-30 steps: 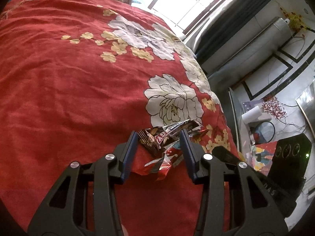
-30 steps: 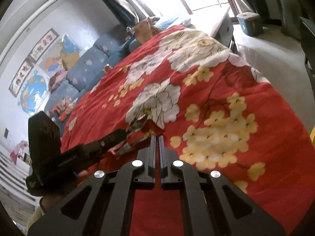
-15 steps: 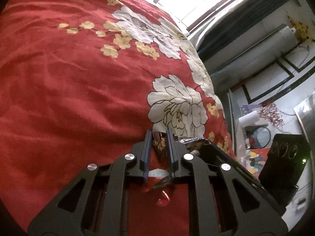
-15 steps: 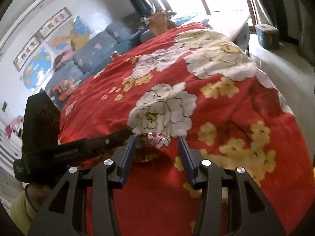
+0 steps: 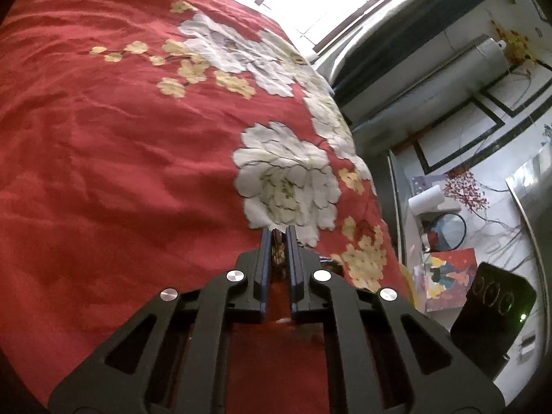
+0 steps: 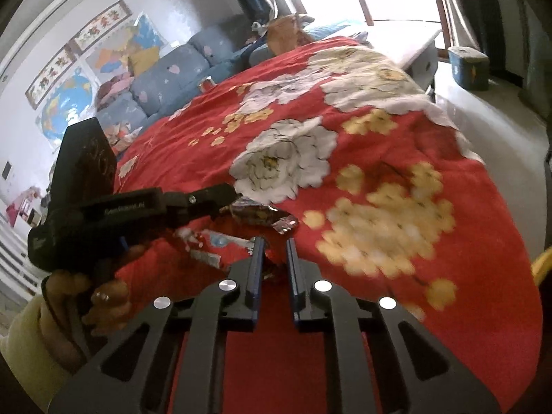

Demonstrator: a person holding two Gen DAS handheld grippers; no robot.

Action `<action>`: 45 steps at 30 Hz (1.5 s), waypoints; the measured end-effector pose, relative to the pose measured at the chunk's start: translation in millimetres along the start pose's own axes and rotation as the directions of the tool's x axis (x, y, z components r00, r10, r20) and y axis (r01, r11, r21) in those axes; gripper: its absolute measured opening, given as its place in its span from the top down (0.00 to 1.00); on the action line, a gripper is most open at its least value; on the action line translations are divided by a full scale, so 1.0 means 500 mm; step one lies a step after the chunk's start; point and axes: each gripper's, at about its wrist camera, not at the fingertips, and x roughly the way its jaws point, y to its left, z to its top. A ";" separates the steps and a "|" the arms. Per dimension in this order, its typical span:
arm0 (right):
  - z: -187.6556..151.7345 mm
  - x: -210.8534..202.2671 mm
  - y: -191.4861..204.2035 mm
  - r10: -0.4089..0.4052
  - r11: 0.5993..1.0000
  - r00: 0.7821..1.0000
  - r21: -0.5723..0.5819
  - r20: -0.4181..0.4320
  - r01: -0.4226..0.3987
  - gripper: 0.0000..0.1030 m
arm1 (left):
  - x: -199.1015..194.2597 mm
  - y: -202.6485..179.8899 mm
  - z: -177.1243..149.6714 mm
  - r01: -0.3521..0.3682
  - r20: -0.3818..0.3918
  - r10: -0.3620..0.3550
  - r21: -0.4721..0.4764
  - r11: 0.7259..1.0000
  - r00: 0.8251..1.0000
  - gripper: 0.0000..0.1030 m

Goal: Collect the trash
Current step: 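Carry both wrappers with both tools over the bin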

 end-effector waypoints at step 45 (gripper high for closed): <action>-0.169 -0.387 -0.344 -0.418 0.878 0.882 0.345 0.218 0.331 0.92 | 0.077 -0.454 -0.258 0.127 -0.102 -0.087 0.510 0.851 0.991 0.97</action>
